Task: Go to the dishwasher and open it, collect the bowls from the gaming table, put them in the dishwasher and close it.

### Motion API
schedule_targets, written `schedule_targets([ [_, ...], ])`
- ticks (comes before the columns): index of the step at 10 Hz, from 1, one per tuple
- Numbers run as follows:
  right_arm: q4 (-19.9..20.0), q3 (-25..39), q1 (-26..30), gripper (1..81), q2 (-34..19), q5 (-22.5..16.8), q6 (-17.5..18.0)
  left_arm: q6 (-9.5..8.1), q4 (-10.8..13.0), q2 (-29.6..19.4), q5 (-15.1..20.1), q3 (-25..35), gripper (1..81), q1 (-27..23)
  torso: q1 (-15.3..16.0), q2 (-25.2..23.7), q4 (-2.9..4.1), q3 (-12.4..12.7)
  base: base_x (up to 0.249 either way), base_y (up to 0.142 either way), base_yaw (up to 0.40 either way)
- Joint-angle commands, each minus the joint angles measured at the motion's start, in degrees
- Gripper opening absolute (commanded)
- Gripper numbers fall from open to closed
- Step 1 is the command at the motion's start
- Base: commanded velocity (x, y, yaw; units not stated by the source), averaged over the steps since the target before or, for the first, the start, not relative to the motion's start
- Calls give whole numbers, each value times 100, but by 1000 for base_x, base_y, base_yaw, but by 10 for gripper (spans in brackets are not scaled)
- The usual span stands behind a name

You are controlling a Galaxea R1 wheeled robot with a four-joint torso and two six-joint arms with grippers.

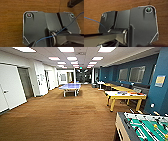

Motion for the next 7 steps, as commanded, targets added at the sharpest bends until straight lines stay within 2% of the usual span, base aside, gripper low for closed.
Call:
schedule_targets([
  [1, -22, 19, 304, 811, -12, -258, -13, 6, -3, -32, 245, -9, 811, -260, 1, 0, 0, 0, 201, 0, 0],
  [7, -22, 19, 295, 811, 5, -266, -13, -3, -12, -32, 228, -9, 811, -251, 1, -5, 0, 2, 214, 0, 0],
])
